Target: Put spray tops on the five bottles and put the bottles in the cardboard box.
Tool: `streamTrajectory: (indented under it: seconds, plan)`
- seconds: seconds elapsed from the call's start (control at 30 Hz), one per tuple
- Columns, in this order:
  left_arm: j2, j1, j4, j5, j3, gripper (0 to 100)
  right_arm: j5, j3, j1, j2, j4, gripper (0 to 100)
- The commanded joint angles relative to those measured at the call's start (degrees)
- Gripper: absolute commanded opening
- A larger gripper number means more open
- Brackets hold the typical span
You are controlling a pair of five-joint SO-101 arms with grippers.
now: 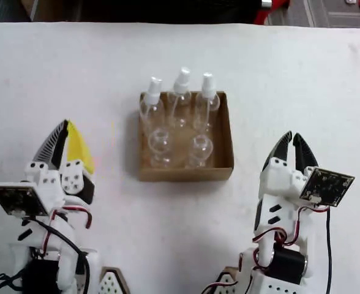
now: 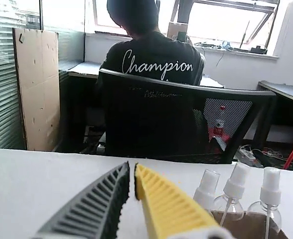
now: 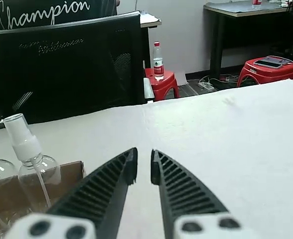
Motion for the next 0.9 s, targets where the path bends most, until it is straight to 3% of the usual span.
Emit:
streamTrajectory:
  seconds: [0.0, 0.3, 0.53, 0.7, 0.87]
  plan:
    - [0.04, 0.4, -1.58, -0.88, 0.7, 3, 0.7, -0.62, 0.57, 0.13, -2.51, 3.9]
    - [0.04, -2.42, -2.11, -0.97, 2.55, 3, 0.79, 0.97, 0.31, 0.13, -3.65, 3.9]
    - [0.04, -4.53, -14.33, -7.21, 11.16, 2, 1.41, 6.86, -5.76, 0.13, -10.07, 3.9]
    - [0.04, -3.38, -22.68, -7.65, 17.41, 2, 1.41, 8.09, -6.46, 0.13, -10.33, 3.9]
    - [0.04, -1.45, -22.86, -7.65, 18.73, 3, 1.41, 8.18, -6.46, 0.22, -9.98, 3.9]
